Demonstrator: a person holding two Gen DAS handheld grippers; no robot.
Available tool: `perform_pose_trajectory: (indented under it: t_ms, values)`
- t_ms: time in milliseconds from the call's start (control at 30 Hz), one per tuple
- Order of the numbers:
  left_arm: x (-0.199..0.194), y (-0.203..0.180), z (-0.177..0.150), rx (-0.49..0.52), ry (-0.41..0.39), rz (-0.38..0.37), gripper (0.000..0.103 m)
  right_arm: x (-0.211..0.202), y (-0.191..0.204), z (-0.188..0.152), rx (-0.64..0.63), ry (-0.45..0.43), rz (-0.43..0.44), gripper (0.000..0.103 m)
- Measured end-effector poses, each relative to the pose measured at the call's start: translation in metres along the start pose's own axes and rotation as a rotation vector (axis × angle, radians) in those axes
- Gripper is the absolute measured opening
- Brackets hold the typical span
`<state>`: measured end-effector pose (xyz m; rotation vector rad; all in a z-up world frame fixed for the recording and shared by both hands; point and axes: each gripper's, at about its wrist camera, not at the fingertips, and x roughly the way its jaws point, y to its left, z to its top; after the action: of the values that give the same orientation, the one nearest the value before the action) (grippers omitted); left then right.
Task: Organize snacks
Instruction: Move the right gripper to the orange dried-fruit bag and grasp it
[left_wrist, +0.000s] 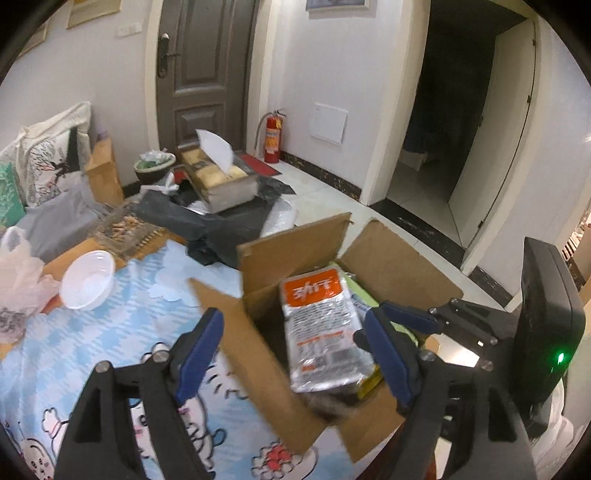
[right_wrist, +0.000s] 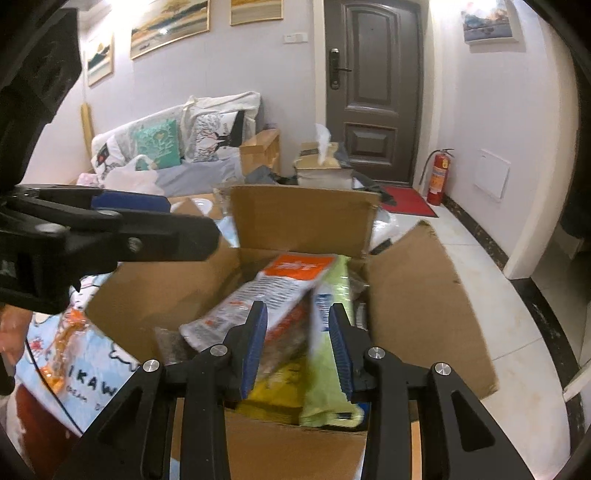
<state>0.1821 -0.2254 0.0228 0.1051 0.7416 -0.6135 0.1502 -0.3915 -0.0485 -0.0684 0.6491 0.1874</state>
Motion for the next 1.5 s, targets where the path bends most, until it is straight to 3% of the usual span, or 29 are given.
perform_pose_trajectory:
  t_ms: [267,400,567,767,867,1067,1267,1500]
  values:
    - [-0.078,0.054,-0.043,-0.037,-0.068,0.112,0.08,-0.028,0.057,0.013,-0.078,-0.068,0.123,0.035]
    - [-0.108,0.085,-0.071,-0.067,-0.076,0.182,0.081,-0.035,0.108,0.018,-0.156,-0.076,0.246,0.041]
    - [-0.145,0.132,-0.119,-0.142,-0.081,0.247,0.081,-0.021,0.168,0.015,-0.207,-0.033,0.403,0.059]
    - [-0.164,0.182,-0.178,-0.209,-0.048,0.307,0.081,0.015,0.238,-0.008,-0.252,0.069,0.454,0.077]
    - [-0.165,0.211,-0.208,-0.269,-0.033,0.32,0.081,0.036,0.273,-0.029,-0.285,0.128,0.499,0.079]
    - [-0.149,0.244,-0.257,-0.331,0.006,0.286,0.081,0.075,0.325,-0.073,-0.376,0.238,0.513,0.082]
    - [-0.126,0.256,-0.274,-0.372,0.021,0.246,0.081,0.091,0.337,-0.091,-0.258,0.29,0.556,0.082]
    - [-0.112,0.261,-0.285,-0.409,0.031,0.206,0.081,0.1,0.356,-0.098,-0.295,0.275,0.431,0.081]
